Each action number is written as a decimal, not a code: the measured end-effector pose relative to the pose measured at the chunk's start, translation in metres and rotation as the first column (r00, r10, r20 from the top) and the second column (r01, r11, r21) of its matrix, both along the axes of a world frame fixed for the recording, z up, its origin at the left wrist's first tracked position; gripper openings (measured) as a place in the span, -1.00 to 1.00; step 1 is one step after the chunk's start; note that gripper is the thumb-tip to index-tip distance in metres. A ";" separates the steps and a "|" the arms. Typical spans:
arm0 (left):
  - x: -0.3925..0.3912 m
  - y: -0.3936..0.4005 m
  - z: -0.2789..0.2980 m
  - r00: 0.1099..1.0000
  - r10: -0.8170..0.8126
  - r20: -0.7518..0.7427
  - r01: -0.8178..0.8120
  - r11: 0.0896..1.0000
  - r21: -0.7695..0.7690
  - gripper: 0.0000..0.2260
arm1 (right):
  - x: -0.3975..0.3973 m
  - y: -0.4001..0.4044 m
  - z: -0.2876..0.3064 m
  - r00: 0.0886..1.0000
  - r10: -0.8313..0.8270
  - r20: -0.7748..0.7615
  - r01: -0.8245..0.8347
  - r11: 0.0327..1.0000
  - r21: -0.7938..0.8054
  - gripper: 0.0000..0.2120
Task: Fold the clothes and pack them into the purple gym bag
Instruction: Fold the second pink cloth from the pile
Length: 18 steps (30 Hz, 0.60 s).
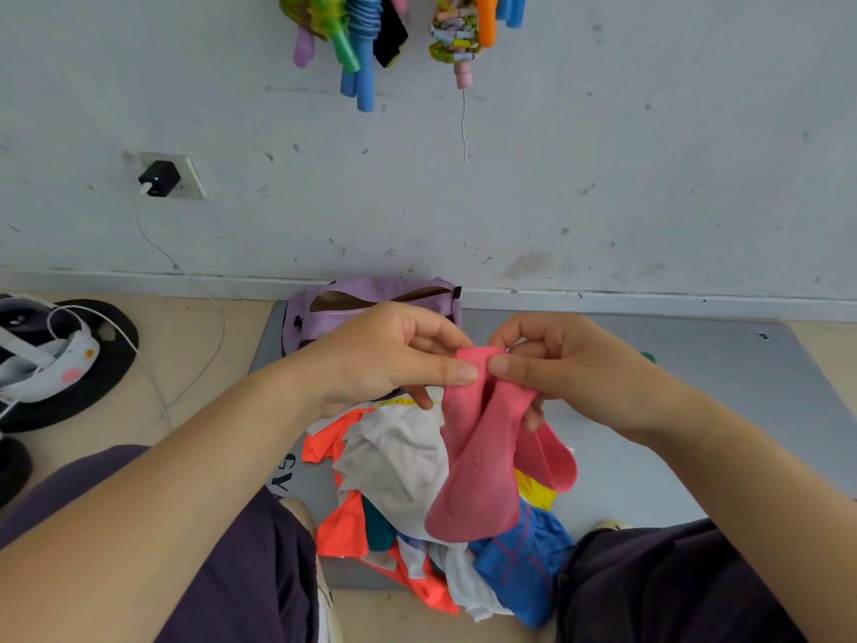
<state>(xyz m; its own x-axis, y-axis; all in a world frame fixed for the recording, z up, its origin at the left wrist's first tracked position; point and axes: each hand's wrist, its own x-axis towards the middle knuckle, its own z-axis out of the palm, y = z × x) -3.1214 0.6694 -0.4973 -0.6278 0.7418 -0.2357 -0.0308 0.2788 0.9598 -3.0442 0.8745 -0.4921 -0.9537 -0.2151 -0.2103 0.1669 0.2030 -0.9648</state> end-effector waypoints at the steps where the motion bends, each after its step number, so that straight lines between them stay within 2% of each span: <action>1: 0.002 0.001 -0.001 1.000 -0.003 0.003 0.003 1.000 0.008 -0.90 | 0.000 0.000 0.000 1.000 0.008 0.000 -0.008 1.000 0.004 -0.89; 5: 0.006 0.005 0.000 0.998 0.056 -0.011 -0.055 0.997 0.060 -0.94 | 0.001 0.001 0.000 1.000 -0.008 -0.012 0.008 1.000 -0.012 -0.89; 8: 0.004 0.008 -0.001 0.985 0.175 -0.002 -0.173 0.978 0.116 -0.94 | 0.000 0.001 0.002 0.999 -0.045 -0.028 0.042 0.995 -0.093 -0.87; 12: -0.003 0.008 -0.005 0.944 0.309 0.112 -0.327 0.923 0.202 -0.91 | 0.000 0.001 0.004 1.000 -0.021 -0.018 0.018 0.990 -0.141 -0.83; 15: -0.004 0.007 -0.006 0.946 0.296 0.131 -0.319 0.919 0.231 -0.91 | 0.001 0.001 0.005 1.000 -0.002 -0.016 0.000 0.991 -0.135 -0.73; 18: -0.003 0.007 -0.007 0.952 0.287 0.107 -0.305 0.923 0.235 -0.92 | 0.000 -0.001 0.006 0.996 -0.058 -0.073 0.051 0.995 -0.089 -0.86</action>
